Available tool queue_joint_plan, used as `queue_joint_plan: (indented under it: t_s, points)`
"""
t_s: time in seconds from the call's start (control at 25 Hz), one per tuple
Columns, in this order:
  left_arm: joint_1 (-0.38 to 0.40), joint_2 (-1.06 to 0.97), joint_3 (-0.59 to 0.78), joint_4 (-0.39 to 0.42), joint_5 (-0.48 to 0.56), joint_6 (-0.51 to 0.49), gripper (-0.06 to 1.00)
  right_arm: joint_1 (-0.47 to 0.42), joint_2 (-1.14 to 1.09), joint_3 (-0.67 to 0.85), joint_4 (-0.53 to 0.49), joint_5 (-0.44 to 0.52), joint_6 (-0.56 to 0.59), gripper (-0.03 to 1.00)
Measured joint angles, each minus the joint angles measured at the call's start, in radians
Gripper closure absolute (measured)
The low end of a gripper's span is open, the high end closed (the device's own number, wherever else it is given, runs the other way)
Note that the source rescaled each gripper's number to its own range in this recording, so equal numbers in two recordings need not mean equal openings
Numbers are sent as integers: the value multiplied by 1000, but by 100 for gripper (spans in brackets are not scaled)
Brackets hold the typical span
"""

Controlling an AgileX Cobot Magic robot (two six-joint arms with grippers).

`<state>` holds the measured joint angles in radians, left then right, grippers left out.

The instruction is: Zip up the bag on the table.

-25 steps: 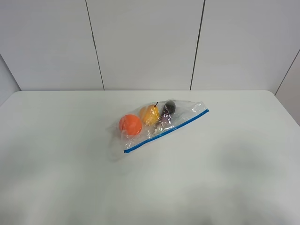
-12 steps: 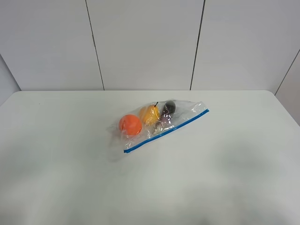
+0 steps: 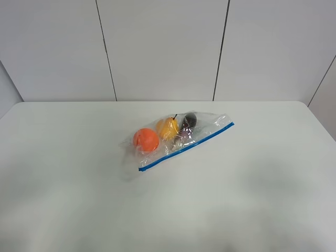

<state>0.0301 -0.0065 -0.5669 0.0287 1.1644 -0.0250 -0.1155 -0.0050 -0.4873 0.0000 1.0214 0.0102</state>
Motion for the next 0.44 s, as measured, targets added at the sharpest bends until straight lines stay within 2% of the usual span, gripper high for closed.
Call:
queue_joint_plan:
  t_s: [0.44]
  points:
    - [0,0,0,0,0,0,-4,0,0,0,0,0,0,14]
